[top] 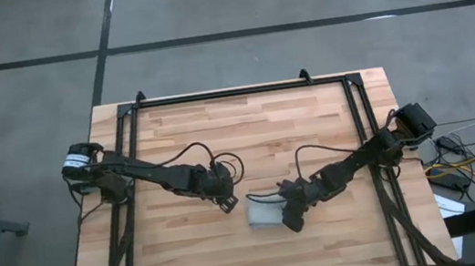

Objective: Fold microfiber towels
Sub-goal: Fold the microfiber cloth on the table

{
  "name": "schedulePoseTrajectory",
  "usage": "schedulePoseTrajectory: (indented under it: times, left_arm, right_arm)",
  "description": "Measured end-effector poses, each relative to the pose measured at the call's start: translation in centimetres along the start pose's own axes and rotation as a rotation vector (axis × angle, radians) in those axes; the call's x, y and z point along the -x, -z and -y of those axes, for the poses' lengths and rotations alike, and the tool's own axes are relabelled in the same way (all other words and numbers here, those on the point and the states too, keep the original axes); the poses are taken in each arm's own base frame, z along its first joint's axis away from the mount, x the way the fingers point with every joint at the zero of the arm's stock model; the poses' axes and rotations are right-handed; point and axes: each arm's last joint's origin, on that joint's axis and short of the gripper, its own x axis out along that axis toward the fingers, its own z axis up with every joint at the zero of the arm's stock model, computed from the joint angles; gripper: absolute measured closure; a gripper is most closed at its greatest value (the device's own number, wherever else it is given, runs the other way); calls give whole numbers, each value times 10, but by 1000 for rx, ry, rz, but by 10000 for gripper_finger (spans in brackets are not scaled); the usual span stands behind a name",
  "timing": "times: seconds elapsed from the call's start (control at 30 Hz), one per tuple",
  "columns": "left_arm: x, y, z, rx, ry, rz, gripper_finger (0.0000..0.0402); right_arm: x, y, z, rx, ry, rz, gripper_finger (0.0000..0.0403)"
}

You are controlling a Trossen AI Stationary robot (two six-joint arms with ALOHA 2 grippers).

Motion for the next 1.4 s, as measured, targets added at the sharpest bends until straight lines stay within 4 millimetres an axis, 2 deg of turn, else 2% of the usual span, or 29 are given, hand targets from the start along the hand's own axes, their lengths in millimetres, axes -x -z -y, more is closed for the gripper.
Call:
schedulePoseTrajectory:
  times: [0.4, 0.8, 0.93, 1.1, 1.2, 1.4]
  left_arm:
    - [1, 0, -1, -21, -4, -2, 229]
    - [18, -3, -3, -14, 20, 20, 229]
    - [20, -3, -3, -14, 22, 22, 229]
    - [20, -3, -4, -14, 21, 20, 229]
    - [20, -3, -4, -15, 18, 18, 229]
    - [20, -2, -4, -16, 16, 13, 229]
  right_arm:
    - [-1, -8, 0, -14, -49, 16, 365]
    - [-1, -21, -1, -17, -92, 81, 365]
    - [-9, -25, 4, -35, -85, 65, 365]
    - [-28, -30, 0, -42, -118, -2, 365]
    - [-39, -35, -7, -27, -142, -14, 365]
    - [-54, -55, -34, 94, -192, 21, 365]
